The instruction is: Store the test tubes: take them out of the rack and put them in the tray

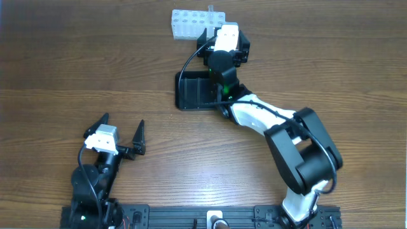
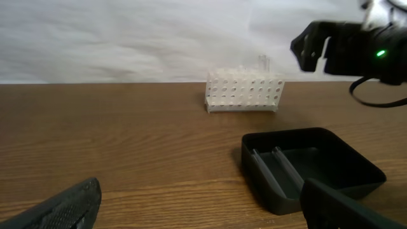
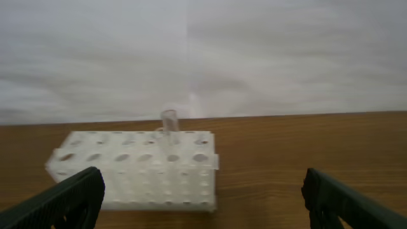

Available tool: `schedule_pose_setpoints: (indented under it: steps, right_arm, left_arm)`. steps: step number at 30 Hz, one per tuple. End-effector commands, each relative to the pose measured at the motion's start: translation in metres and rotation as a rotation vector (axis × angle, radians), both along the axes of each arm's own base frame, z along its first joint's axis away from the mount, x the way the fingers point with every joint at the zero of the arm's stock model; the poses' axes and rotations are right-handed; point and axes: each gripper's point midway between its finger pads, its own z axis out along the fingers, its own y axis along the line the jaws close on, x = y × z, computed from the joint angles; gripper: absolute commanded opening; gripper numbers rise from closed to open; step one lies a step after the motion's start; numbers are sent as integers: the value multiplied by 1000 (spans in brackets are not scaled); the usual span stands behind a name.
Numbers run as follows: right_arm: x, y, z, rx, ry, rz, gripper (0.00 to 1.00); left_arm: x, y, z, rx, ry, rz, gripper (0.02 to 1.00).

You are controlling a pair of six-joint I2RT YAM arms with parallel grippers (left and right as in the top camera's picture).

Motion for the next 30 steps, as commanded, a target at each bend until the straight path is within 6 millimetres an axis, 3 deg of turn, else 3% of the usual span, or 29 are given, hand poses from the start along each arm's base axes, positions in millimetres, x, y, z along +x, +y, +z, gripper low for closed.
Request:
schedule_pose_setpoints:
  steps: [1,14,30]
  right_arm:
    - [18,-4,-4,-110,-2,-41,991]
    - [57,2,-5,-61,-41,-70,993]
    - [61,5,-31,104,-29,-95,991]
  left_arm:
    - [-1,-1,0,16,-8,-9,996]
    - [-1,-1,0,16,-8,-9,998]
    - [-1,-1,0,16,-8,-9,998]
